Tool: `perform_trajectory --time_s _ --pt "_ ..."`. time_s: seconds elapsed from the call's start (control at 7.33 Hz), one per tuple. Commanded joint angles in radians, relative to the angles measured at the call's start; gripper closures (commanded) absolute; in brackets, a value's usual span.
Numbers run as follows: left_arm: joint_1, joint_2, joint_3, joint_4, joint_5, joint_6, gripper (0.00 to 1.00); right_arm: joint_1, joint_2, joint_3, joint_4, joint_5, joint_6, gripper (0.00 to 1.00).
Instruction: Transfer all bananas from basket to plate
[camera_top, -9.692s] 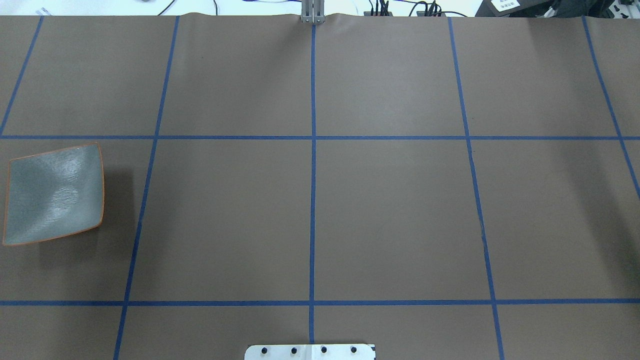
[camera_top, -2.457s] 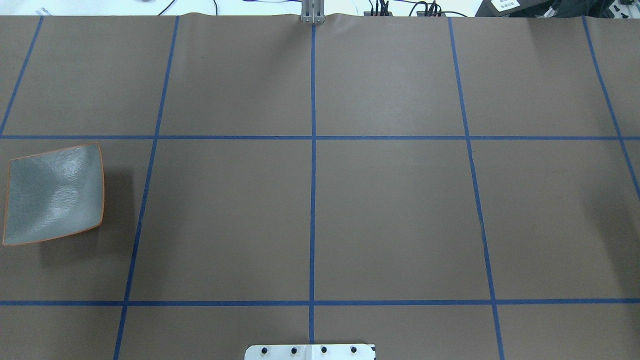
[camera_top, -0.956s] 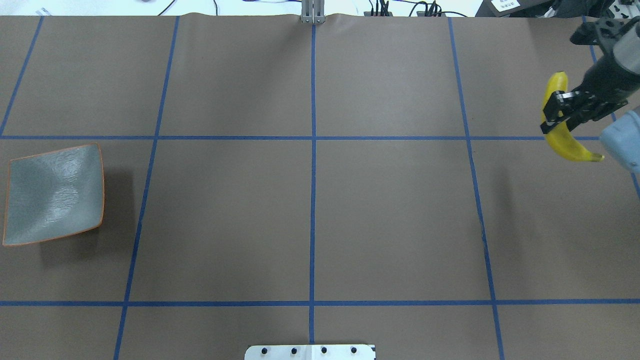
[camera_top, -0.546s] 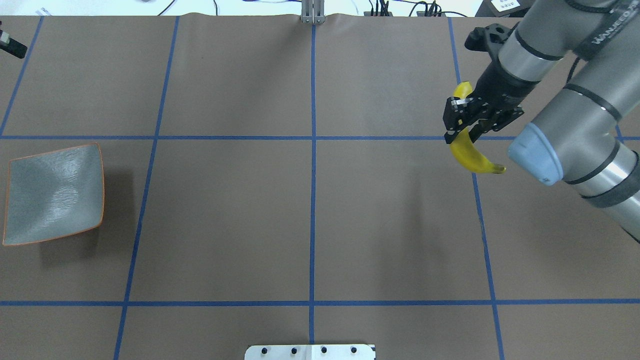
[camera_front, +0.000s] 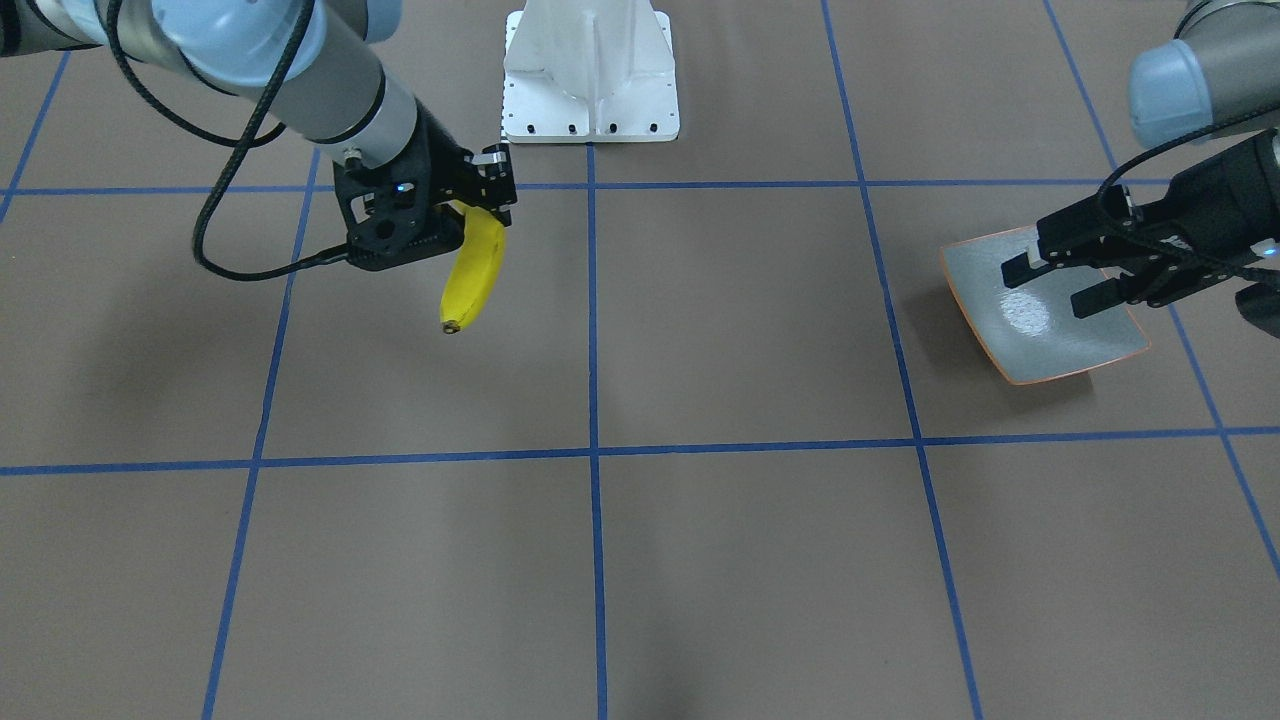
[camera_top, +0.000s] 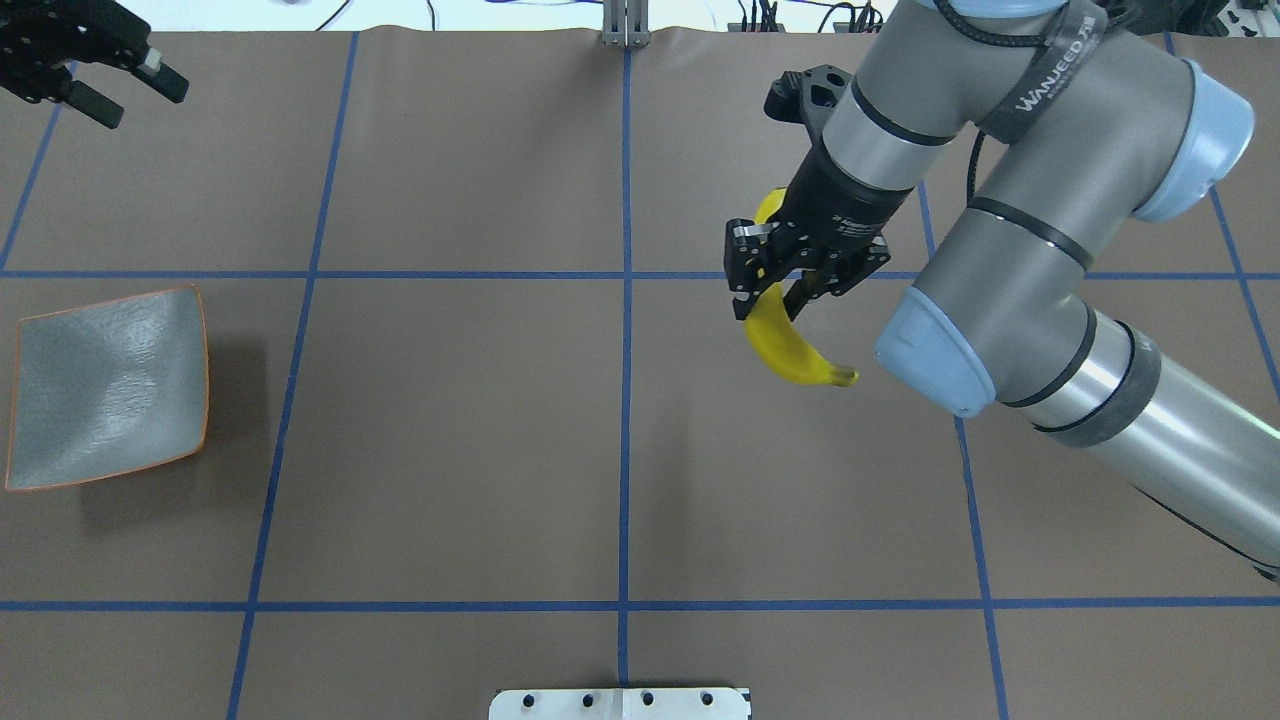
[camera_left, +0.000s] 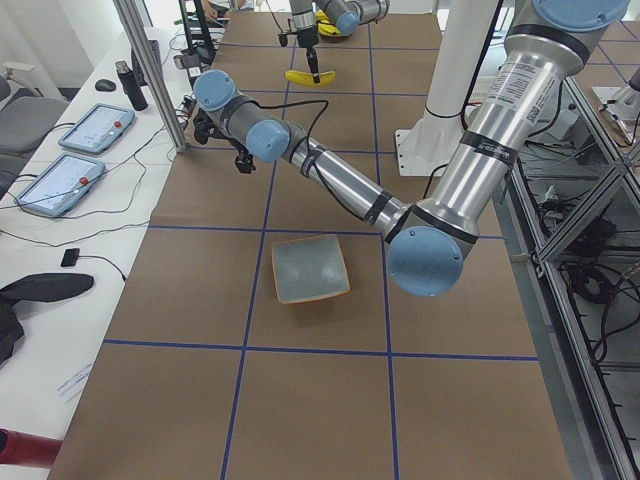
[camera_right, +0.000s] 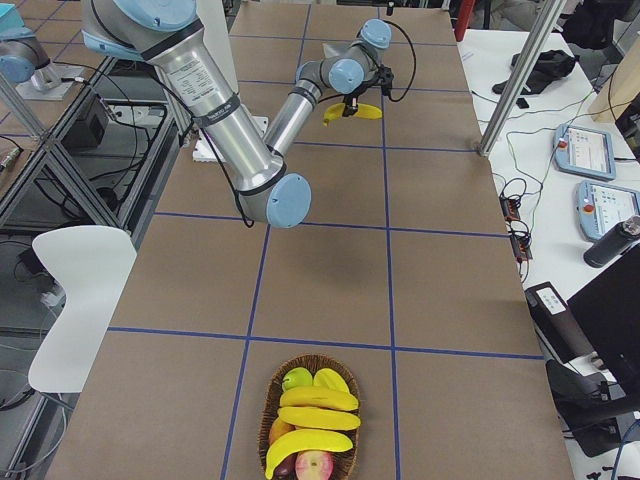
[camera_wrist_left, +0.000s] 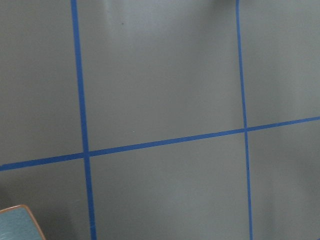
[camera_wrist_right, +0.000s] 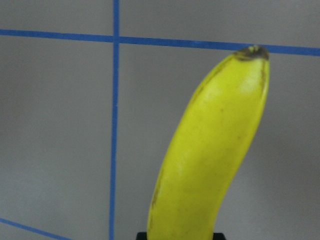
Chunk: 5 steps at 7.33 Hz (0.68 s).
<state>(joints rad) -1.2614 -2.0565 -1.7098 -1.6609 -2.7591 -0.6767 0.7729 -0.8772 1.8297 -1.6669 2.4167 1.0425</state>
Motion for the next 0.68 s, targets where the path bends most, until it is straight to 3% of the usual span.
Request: perform_trajectory --time_s 0.0,0.27,0.41,0.55 --pt "0.039 -0.031 0.04 -0.209 0.007 -0.081 0.01 -0.038 0.018 -0.052 0.245 -0.002 0.212 1.0" --pt "0.116 -0.03 0.045 -0.417 0.183 -0.183 0.01 -0.038 0.041 -0.063 0.269 -0.002 0.22 1.0" --pt "0.198 -0.037 0.042 -0.524 0.297 -0.348 0.01 -0.038 0.052 -0.063 0.271 -0.001 0.223 1.0" --pt "0.241 -0.062 0.061 -0.642 0.332 -0.617 0.01 -0.038 0.052 -0.063 0.32 -0.001 0.259 1.0"
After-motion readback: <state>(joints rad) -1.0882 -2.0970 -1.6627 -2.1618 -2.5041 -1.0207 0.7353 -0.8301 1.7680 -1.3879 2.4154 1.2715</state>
